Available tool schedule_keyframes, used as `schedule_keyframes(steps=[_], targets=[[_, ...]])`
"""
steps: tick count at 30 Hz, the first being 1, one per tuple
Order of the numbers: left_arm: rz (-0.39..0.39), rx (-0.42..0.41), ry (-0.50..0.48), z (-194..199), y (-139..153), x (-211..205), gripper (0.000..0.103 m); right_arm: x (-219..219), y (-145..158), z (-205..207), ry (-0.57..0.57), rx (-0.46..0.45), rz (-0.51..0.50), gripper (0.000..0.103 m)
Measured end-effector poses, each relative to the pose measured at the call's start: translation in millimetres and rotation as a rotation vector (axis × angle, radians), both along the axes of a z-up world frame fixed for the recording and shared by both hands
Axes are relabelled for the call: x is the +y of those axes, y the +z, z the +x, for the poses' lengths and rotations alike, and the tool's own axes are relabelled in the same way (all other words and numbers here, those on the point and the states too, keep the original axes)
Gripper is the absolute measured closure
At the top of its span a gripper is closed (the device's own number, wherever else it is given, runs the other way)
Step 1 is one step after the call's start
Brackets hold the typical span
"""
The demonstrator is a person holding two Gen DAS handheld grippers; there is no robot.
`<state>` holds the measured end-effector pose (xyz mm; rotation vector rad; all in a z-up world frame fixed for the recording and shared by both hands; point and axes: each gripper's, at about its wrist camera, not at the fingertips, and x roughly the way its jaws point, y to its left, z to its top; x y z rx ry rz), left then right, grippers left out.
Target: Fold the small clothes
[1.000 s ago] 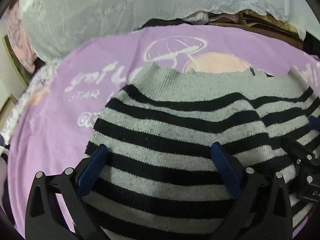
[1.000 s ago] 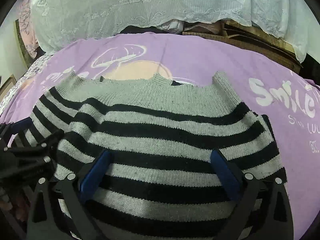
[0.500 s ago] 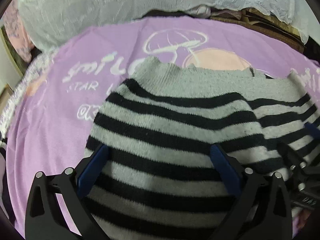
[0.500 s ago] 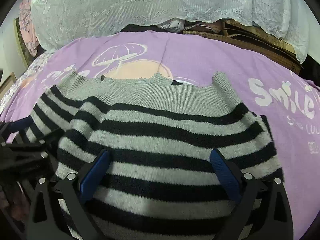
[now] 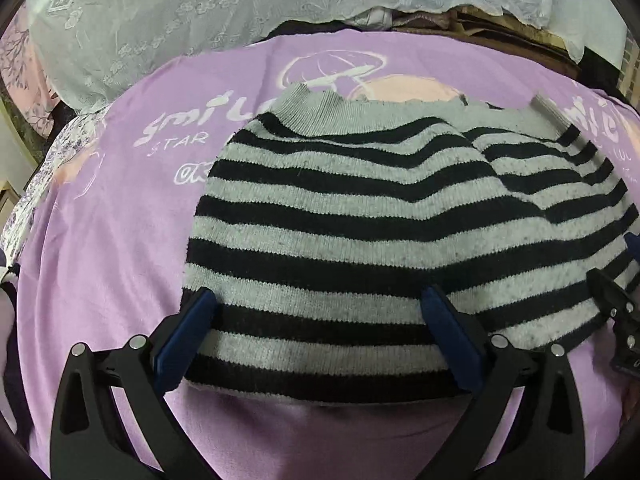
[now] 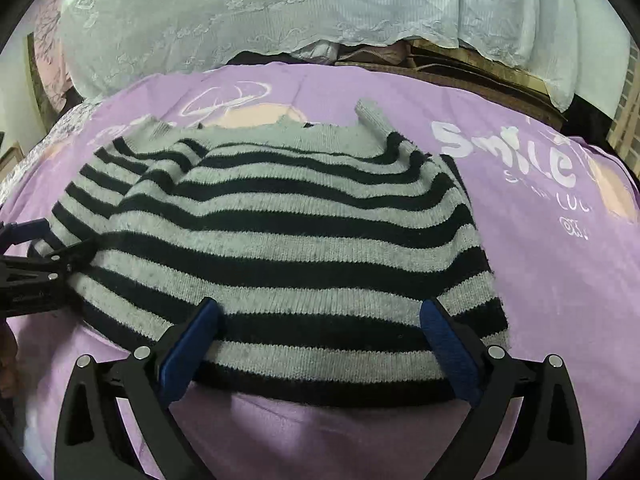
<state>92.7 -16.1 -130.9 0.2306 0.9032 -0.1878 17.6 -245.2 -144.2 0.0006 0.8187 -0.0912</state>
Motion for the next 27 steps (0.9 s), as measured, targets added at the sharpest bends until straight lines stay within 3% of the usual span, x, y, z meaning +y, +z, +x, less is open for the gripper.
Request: schedule_keyframes(steps=[6, 12, 17, 21, 27], targets=[[-0.019, 0.014, -0.016, 2, 2, 4, 0.004, -1, 0, 0, -0.004, -0.011, -0.010, 0.003], [-0.063, 0.100, 0.028, 3, 16, 13, 0.004, 0, 1, -4, -0.019, -0.029, -0.016, 0.003], [-0.113, 0.110, 0.122, -3, 36, 10, 0.004, -13, 1, -6, 0.008, -0.043, 0.100, 0.003], [-0.050, 0.090, 0.123, -4, 47, -13, 0.004, -22, 2, -9, 0.028, -0.068, 0.186, 0.003], [-0.022, 0.090, 0.118, -3, 55, -49, 0.004, -39, 4, -15, 0.054, -0.118, 0.329, 0.003]])
